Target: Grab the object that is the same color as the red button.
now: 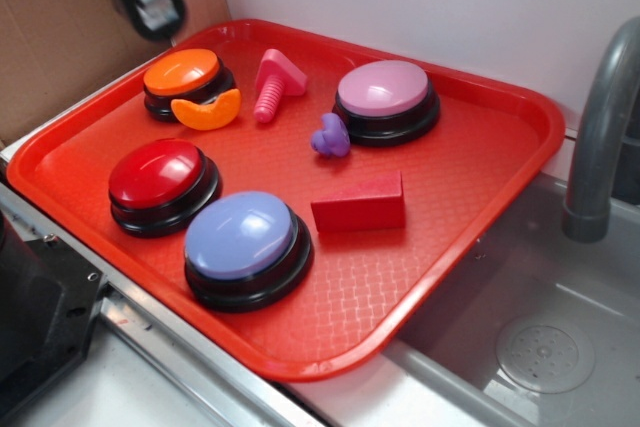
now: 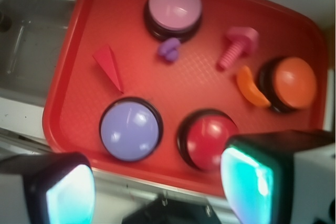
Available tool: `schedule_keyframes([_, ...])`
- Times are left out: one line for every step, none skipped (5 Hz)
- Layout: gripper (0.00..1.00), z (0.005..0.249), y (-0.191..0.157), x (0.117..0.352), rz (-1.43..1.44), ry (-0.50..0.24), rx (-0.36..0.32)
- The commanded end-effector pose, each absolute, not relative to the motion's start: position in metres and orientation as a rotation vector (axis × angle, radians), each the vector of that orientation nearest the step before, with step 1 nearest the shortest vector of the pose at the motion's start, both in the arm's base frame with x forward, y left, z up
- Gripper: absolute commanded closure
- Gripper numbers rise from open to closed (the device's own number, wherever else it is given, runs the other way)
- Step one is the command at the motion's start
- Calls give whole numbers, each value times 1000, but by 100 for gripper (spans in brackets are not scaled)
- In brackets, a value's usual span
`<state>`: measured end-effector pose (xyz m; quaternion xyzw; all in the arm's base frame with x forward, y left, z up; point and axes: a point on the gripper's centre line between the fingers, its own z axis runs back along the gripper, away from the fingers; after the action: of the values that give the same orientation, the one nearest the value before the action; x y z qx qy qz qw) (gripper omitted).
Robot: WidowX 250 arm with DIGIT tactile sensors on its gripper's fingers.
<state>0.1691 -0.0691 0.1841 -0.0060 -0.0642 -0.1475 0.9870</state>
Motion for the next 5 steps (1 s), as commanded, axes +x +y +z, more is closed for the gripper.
schedule_keyframes([0, 123, -108, 212, -411, -195, -68])
schedule_keyframes([0, 95, -116, 221, -430, -237, -121])
schedule_keyframes([0, 68, -121, 228, -445, -199, -104])
schedule_keyframes([0, 50, -128, 232, -445, -155, -45])
schedule_keyframes([0, 36, -135, 234, -482, -121, -16])
